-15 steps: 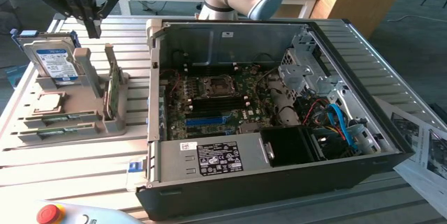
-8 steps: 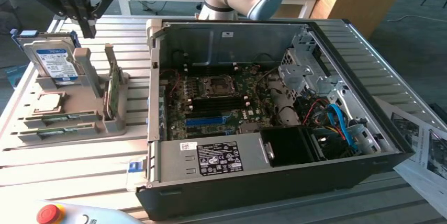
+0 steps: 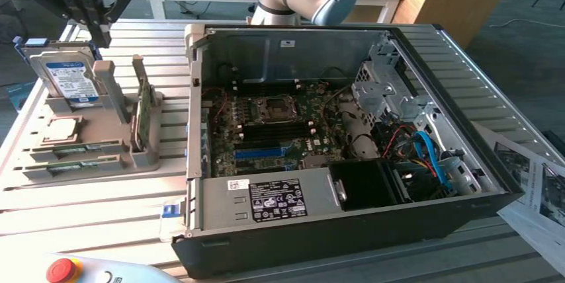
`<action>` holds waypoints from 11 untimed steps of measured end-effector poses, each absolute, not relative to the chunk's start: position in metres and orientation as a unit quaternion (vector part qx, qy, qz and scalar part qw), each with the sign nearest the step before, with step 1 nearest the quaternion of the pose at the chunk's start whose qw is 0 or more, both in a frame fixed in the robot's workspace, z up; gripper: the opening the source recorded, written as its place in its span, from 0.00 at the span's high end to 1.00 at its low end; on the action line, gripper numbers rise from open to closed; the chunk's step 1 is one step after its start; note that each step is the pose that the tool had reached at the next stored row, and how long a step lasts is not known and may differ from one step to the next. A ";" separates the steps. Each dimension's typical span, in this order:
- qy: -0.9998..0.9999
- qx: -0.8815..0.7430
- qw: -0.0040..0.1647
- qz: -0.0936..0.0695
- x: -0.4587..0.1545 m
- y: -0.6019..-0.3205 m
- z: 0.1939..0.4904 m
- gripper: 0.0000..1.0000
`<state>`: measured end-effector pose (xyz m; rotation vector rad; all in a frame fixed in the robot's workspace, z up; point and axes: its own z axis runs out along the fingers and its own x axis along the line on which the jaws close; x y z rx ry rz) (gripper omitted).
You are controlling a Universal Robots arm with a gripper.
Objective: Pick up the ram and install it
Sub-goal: 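Reach for the ram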
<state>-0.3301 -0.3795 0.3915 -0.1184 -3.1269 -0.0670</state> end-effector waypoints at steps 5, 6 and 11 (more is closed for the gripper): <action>-0.999 -0.038 0.007 -0.021 -0.338 -0.379 0.391 0.89; -0.999 -0.038 0.007 -0.021 -0.339 -0.378 0.391 0.89; -0.999 -0.038 0.009 -0.021 -0.347 -0.378 0.391 0.89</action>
